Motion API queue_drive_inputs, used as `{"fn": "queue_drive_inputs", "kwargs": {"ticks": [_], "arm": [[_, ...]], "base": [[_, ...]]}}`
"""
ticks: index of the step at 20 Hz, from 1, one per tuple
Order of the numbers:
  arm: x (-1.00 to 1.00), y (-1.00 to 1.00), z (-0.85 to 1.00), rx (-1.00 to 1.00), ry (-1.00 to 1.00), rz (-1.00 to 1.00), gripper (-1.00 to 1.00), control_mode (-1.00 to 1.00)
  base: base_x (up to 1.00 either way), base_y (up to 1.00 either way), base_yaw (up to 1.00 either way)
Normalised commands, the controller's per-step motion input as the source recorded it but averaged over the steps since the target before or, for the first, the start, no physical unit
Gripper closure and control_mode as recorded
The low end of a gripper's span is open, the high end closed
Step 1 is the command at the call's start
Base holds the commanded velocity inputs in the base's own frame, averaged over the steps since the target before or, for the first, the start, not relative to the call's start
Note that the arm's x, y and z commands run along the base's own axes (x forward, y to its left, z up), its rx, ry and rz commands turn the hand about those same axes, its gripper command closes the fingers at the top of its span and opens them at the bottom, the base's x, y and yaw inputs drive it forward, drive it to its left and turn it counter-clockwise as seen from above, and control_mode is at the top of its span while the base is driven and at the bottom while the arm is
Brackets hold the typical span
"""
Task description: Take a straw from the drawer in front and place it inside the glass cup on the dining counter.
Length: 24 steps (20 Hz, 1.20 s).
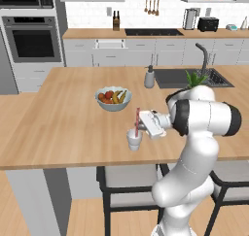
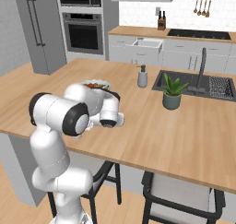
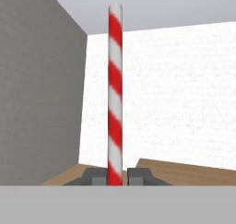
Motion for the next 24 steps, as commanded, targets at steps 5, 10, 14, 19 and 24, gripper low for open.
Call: {"fn": "queue_drive_inputs", "kwargs": {"ticks": [5, 10, 14, 19, 24], "arm": [[0.18, 0.0, -0.15, -0.01, 0.05, 0.0, 1.0, -1.0], [0.22, 0.0, -0.06, 0.0, 0.01, 0.0, 1.0, -1.0], [0.21, 0.0, -0.04, 0.0, 0.0, 0.01, 1.0, -1.0], [0.15, 0.0, -0.18, 0.0, 0.0, 0.02, 1.0, -1.0], [0.1, 0.0, -0.21, 0.0, 0.0, 0.02, 1.0, -1.0]], "base": [[0.0, 0.0, 0.0], [0.0, 0.0, 0.0], [0.0, 0.0, 0.0], [0.0, 0.0, 0.0], [0.0, 0.0, 0.0]]}}
